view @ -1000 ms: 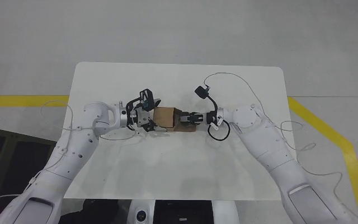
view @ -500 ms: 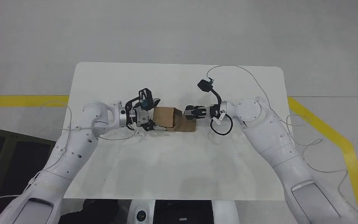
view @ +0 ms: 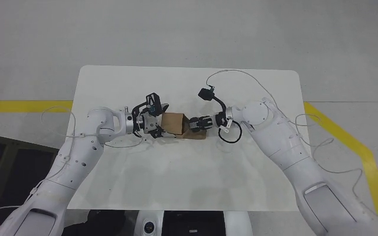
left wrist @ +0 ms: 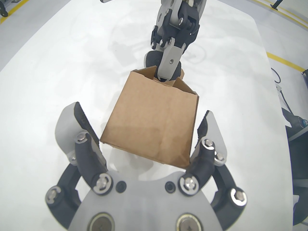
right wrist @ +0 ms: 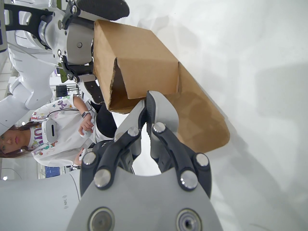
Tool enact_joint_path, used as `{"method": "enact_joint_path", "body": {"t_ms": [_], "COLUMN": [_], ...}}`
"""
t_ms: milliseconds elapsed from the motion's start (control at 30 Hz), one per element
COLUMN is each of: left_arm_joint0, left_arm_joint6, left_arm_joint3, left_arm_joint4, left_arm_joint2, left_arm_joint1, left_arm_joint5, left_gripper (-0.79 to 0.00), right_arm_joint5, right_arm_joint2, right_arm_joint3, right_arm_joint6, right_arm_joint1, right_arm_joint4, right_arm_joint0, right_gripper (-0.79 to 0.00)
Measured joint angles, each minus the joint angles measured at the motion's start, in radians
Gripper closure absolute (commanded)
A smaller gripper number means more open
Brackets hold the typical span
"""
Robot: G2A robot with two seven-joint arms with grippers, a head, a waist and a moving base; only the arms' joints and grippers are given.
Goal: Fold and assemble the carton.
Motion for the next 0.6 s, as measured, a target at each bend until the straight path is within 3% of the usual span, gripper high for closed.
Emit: {"method": "enact_joint_path", "body": {"t_ms": [267, 600], "left_arm_joint0": [-0.001, -0.001], "left_arm_joint6": [-0.001, -0.003], "left_arm_joint3": [-0.002, 0.001], "left_arm_joint4": [0.000, 0.004], "left_arm_joint2": [0.001, -0.002], "left_arm_joint1": [-0.001, -0.001], "left_arm_joint5": [0.001, 0.001], "left_gripper": [-0.785, -0.785], "right_arm_joint5": [0.032, -0.006], "right_arm_joint2": [-0.012, -0.044], "right_arm_joint3": [0.011, 0.068], "right_arm_joint6": [-0.018, -0.080], "right_arm_joint1": [-0.011, -0.041], "right_arm_joint4": [0.047, 0.103], "right_arm_joint0": [-0.012, -0.012], "right_gripper": [0.000, 0.000]}}
